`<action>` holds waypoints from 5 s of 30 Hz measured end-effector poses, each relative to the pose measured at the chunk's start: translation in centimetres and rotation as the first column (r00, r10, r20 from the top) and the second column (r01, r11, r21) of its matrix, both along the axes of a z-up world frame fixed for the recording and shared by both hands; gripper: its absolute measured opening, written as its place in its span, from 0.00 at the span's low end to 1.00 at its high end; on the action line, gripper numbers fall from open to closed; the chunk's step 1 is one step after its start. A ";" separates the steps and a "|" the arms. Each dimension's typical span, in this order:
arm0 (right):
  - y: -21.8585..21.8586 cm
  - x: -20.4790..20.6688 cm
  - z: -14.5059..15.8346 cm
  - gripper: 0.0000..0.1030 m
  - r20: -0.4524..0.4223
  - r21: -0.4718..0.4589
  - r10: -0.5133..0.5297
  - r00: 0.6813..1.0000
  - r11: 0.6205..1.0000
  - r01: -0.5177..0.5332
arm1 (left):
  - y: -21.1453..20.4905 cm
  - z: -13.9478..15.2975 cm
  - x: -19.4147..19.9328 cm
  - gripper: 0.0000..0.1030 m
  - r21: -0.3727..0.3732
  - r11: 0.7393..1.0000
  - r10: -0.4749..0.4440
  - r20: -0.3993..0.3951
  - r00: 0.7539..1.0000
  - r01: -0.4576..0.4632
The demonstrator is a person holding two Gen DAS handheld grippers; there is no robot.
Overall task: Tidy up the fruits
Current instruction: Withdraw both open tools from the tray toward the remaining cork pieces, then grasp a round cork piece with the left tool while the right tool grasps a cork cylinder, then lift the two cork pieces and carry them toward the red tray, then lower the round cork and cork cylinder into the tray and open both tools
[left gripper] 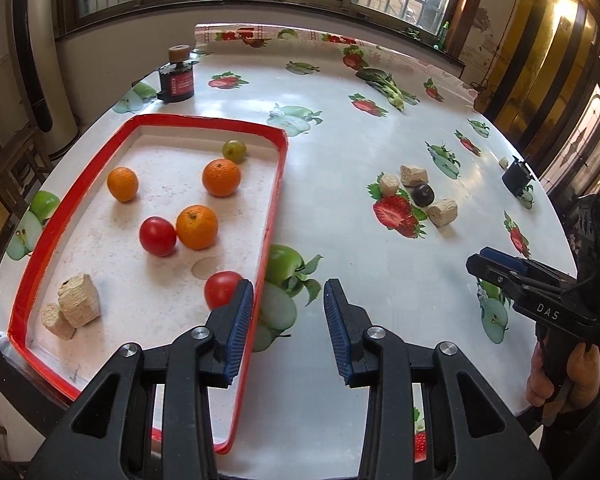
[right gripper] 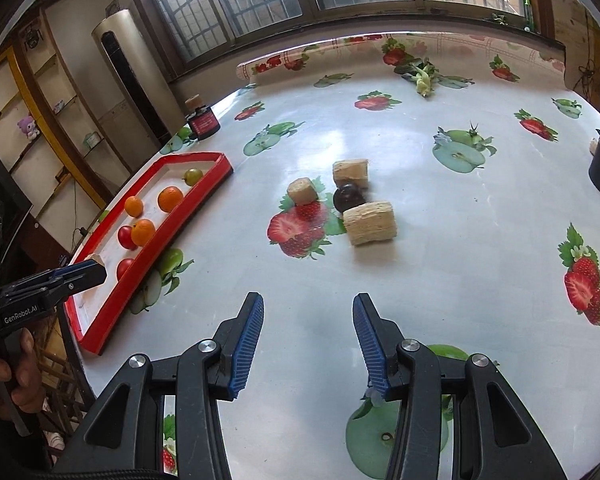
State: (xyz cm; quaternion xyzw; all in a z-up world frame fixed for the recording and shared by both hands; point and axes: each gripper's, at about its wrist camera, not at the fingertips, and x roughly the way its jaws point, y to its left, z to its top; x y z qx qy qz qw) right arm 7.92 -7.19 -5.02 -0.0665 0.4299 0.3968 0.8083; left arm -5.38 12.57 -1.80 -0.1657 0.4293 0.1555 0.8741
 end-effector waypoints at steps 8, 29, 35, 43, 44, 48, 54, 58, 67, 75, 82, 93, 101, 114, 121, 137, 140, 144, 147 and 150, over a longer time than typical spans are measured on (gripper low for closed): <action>0.4 2.5 -0.4 0.47 0.014 -0.018 -0.036 0.999 0.999 0.036 | -1.2 -0.5 3.9 0.33 -0.017 0.998 -0.063 -0.006 0.998 0.062; 0.2 7.5 -1.3 0.38 0.022 -0.015 -0.095 0.995 0.995 0.095 | -3.5 -3.8 16.6 0.33 -0.047 0.978 -0.205 -0.080 0.976 0.201; -2.0 7.7 -0.9 0.38 -0.005 0.021 -0.134 0.991 0.991 0.134 | -4.4 -4.9 19.2 0.33 -0.021 0.978 -0.211 -0.084 0.974 0.210; -3.4 7.3 -0.5 0.38 -0.015 0.040 -0.153 0.988 0.987 0.153 | -4.5 -4.8 19.2 0.20 -0.015 0.976 -0.217 -0.077 0.973 0.217; -3.4 7.1 -0.4 0.38 -0.013 0.042 -0.151 0.988 0.988 0.152 | -4.4 -4.6 18.8 0.20 -0.015 0.977 -0.215 -0.075 0.974 0.214; -3.2 6.5 0.0 0.38 -0.009 0.050 -0.143 0.990 0.988 0.144 | -4.3 -3.9 17.4 0.20 -0.009 0.980 -0.199 -0.061 0.978 0.199; -2.6 5.3 0.9 0.38 0.007 0.060 -0.120 0.993 0.991 0.119 | -3.9 -2.6 14.5 0.20 0.002 0.987 -0.162 -0.042 0.986 0.163; -2.0 4.4 1.5 0.38 0.019 0.066 -0.099 0.995 0.993 0.098 | -3.3 -1.8 12.4 0.20 0.008 0.991 -0.134 -0.025 0.991 0.134; 0.0 2.4 2.4 0.38 0.039 0.072 -0.049 0.998 0.996 0.046 | -1.6 -0.6 8.5 0.21 0.026 0.998 -0.065 -0.001 0.998 0.065; 2.3 0.2 2.6 0.38 0.048 0.068 0.016 0.999 0.997 -0.019 | 0.1 0.0 5.0 0.21 0.030 1.000 -0.008 0.017 1.000 0.007; 4.7 -1.6 2.8 0.38 0.059 0.059 0.074 0.996 0.995 -0.078 | 1.7 0.4 2.5 0.21 0.029 0.999 0.038 0.029 0.999 -0.039; 6.9 -3.3 3.0 0.38 0.071 0.045 0.120 0.990 0.991 -0.123 | 3.3 0.5 0.1 0.21 0.028 0.996 0.078 0.038 0.996 -0.079; 8.1 -4.1 3.1 0.38 0.076 0.039 0.147 0.986 0.988 -0.150 | 4.2 0.7 -1.1 0.21 0.029 0.994 0.103 0.045 0.994 -0.105; 10.2 -5.1 3.0 0.38 0.076 0.030 0.194 0.978 0.980 -0.197 | 5.8 0.6 -2.3 0.21 0.027 0.990 0.138 0.038 0.990 -0.139; 11.6 -5.6 2.9 0.37 0.074 0.025 0.220 0.973 0.975 -0.223 | 6.6 0.4 -2.8 0.21 0.022 0.988 0.154 0.033 0.987 -0.155; 14.3 -5.9 2.3 0.37 0.062 0.007 0.264 0.962 0.964 -0.265 | 9.1 -0.2 -4.5 0.21 0.002 0.977 0.211 0.028 0.977 -0.212; 14.9 -6.0 2.1 0.37 0.057 0.004 0.274 0.960 0.962 -0.275 | 9.8 -0.3 -4.8 0.21 -0.001 0.974 0.225 0.027 0.974 -0.225; 15.8 -6.0 1.9 0.37 0.057 -0.001 0.285 0.957 0.958 -0.285 | 10.6 -0.5 -5.0 0.21 -0.003 0.970 0.241 0.024 0.970 -0.241; 16.6 -5.8 1.8 0.37 0.056 -0.003 0.294 0.954 0.956 -0.294 | 11.4 -0.7 -5.2 0.21 -0.006 0.967 0.253 0.018 0.967 -0.253; 17.6 -5.5 1.8 0.37 0.058 -0.008 0.303 0.951 0.953 -0.303 | 12.1 -0.8 -5.1 0.21 -0.004 0.965 0.261 0.015 0.965 -0.261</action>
